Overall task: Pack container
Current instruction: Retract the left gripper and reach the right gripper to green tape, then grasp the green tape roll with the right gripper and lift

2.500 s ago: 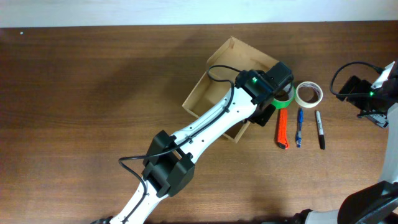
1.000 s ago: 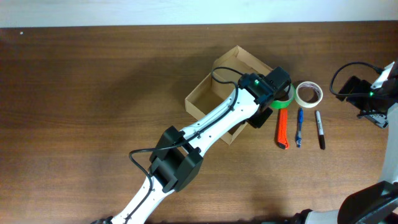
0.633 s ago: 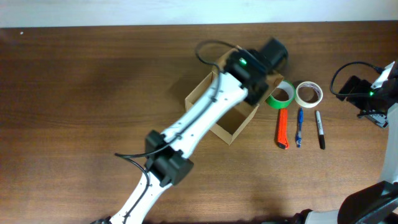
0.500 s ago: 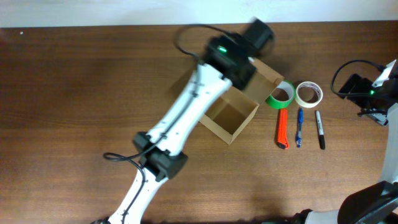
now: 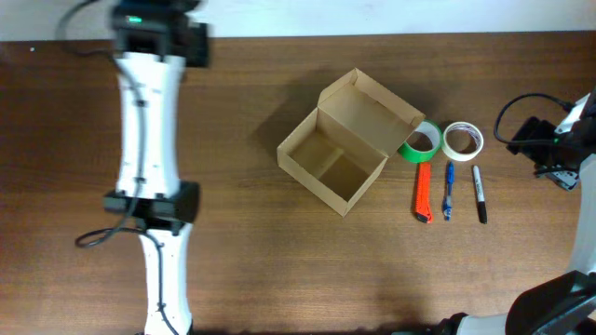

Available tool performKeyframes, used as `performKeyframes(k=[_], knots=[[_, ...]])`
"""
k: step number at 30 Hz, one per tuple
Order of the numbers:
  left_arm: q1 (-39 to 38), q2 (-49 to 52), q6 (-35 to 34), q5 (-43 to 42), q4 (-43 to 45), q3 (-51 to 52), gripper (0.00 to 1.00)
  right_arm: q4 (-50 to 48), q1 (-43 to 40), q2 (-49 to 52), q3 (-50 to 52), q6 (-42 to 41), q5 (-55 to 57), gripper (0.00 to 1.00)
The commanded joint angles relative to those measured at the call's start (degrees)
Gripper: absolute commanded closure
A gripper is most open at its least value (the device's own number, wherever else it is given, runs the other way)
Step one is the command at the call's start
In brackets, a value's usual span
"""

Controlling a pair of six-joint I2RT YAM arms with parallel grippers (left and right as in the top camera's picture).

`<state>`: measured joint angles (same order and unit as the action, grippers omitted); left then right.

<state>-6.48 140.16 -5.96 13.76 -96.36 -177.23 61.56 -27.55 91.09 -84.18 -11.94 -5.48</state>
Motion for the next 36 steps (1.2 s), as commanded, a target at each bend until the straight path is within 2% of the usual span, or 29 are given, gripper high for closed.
performKeyframes(k=[1, 4, 5, 9, 10, 11, 19, 36], knots=[[7.10, -0.50, 0.87, -0.76, -0.31, 1.20, 0.39, 0.87, 3.21, 0.79, -1.25, -0.15, -0.31, 0.21], [10.78, -0.50, 0.87, -1.55, -0.31, 2.16, 0.29, 1.46, 6.97, 2.19, -1.25, 0.07, 0.09, 0.26], [11.78, -0.50, 0.87, -1.55, -0.31, 2.54, 0.22, 1.68, 8.66, 2.99, -1.25, 0.85, 0.15, 0.27], [13.94, -0.50, 0.87, -3.48, -0.31, 3.87, 0.13, 2.60, 13.68, 6.47, -1.66, 2.29, 2.05, 0.31], [14.19, -0.48, 0.87, -3.69, -0.31, 3.98, 0.04, 2.80, 14.93, 7.82, -2.01, 2.47, 2.75, 0.34], [14.29, -0.46, 0.87, -3.67, -0.31, 4.00, 0.00, 2.84, 15.87, 9.11, -2.36, 2.73, 2.80, 0.38], [14.25, -0.46, 0.87, -3.67, -0.31, 4.00, 0.00, -0.92, 17.86, 18.53, -4.59, 3.10, 2.91, 0.40], [14.27, -0.46, 0.90, -3.65, -0.31, 4.00, 0.00, -12.87, 18.73, 24.50, -4.61, -0.66, -0.13, 0.39]])
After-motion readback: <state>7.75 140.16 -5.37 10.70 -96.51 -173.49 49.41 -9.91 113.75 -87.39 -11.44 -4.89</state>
